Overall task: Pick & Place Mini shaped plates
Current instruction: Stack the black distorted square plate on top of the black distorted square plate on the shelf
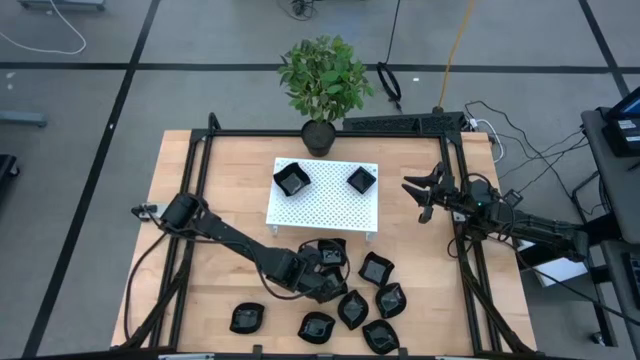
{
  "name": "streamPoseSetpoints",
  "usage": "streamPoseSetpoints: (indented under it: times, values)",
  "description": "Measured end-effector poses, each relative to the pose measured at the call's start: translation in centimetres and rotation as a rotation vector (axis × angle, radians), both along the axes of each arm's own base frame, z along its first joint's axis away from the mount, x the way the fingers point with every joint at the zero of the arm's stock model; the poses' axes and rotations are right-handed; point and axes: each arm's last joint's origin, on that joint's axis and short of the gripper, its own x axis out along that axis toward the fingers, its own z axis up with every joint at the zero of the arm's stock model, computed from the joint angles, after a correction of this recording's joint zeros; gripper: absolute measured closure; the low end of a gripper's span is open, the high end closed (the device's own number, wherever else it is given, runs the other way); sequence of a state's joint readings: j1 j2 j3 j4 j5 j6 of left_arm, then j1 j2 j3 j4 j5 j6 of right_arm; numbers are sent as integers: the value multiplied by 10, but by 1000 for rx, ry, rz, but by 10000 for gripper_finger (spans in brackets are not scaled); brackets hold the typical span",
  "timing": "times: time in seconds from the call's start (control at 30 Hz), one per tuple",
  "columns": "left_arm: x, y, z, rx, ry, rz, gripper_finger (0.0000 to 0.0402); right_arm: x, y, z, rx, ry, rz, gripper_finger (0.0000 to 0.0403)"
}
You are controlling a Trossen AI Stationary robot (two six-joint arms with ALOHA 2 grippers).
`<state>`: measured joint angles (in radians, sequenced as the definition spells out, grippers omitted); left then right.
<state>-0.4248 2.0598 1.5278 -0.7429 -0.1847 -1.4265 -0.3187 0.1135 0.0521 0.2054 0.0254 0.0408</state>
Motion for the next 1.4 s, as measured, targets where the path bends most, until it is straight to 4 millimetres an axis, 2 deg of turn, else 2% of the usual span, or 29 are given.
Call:
streamPoseSetpoints:
  times: [0.23, 0.83, 1.4]
  values:
    - [1, -1, -1, -5, -11, -1, 218, 0, 0, 0, 0, 0, 0, 309]
    - [4, -2, -6, -15, -9, -21, 220, 0, 0, 0, 0, 0, 0, 309]
    - [2, -1, -12, -24, -8, -35, 340, 0, 0, 0, 0, 0, 0, 307]
